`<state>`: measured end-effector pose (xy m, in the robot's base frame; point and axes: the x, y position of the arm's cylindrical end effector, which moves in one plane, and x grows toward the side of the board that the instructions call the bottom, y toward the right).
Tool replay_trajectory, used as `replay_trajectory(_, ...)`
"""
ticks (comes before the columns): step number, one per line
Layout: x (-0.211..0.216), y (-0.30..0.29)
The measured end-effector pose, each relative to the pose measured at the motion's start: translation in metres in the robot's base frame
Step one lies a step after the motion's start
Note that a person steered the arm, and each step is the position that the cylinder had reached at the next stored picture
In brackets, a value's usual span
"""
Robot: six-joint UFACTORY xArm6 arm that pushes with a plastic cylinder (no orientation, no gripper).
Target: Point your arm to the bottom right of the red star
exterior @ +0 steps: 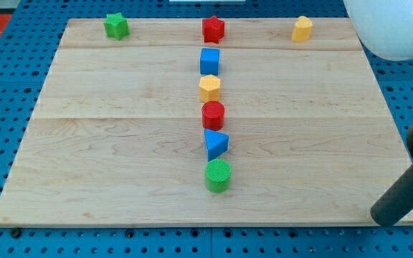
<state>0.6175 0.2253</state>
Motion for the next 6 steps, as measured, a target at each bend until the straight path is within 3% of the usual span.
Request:
replay_trajectory(2,-0.025,-0.002)
replay_trajectory(3,-0.086,0.015)
replay_trajectory(6,-0.247,-0.109)
